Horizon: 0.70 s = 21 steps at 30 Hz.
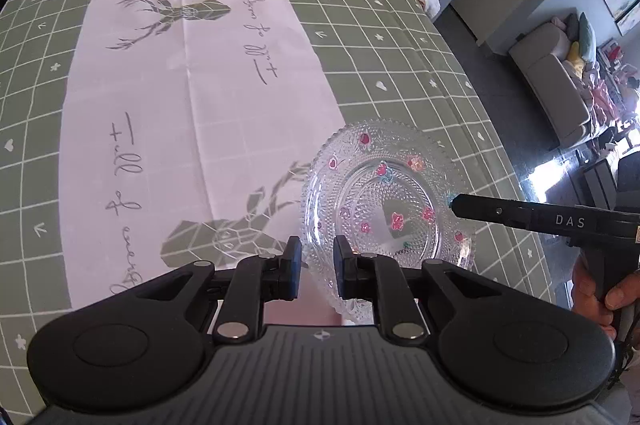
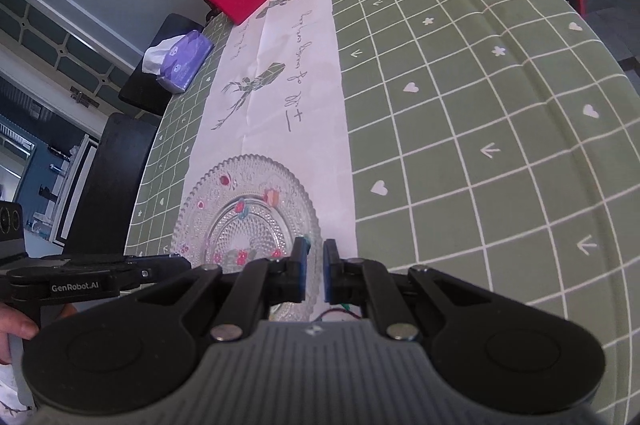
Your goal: Organize plates and bowls
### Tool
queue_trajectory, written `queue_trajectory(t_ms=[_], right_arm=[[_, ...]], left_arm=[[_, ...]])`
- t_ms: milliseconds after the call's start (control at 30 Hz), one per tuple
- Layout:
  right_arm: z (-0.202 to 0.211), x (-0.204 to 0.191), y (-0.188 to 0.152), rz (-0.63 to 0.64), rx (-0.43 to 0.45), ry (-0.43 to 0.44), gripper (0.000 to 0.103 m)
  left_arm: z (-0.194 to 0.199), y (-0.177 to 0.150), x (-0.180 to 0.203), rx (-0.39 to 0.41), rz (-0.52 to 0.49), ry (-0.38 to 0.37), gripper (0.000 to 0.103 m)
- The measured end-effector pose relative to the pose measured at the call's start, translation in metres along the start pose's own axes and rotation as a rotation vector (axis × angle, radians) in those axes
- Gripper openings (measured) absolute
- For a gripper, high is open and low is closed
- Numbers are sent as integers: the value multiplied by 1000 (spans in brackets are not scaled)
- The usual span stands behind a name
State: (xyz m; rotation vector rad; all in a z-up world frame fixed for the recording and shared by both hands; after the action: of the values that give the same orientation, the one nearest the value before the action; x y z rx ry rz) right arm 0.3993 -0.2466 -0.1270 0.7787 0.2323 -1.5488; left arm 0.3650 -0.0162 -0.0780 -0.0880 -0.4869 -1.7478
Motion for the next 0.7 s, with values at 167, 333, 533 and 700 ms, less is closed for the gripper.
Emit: queue_trajectory(t_ms=[167,333,533,700], right_arm=[[18,25,-23,-41,8,-9,6],[25,44,-44,-75,7,-10,6],[21,55,-71,-102,-17,3,6],[20,54,-81,-92,-35,4,6]], left_arm=[[-10,-17,28,-40,-36,-1,18],[-26,-33,46,-90,-94,35,18],[-38,-41,50,-129,-128,81,18],[-41,-45,55,-149,-171,128,18]])
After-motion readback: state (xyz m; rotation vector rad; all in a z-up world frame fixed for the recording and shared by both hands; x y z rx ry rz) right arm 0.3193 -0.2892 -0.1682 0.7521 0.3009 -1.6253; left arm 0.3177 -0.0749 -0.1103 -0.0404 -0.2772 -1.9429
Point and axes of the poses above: each gripper's, at about its wrist camera, not at the fingertips, and z roughly against the way its jaws point, x to its right, y to its top, the point moved 6 cm from there along -z, roughly the way its jaws point, and after that the axes turned 7 degrees about -x, right-handed, at the moved point
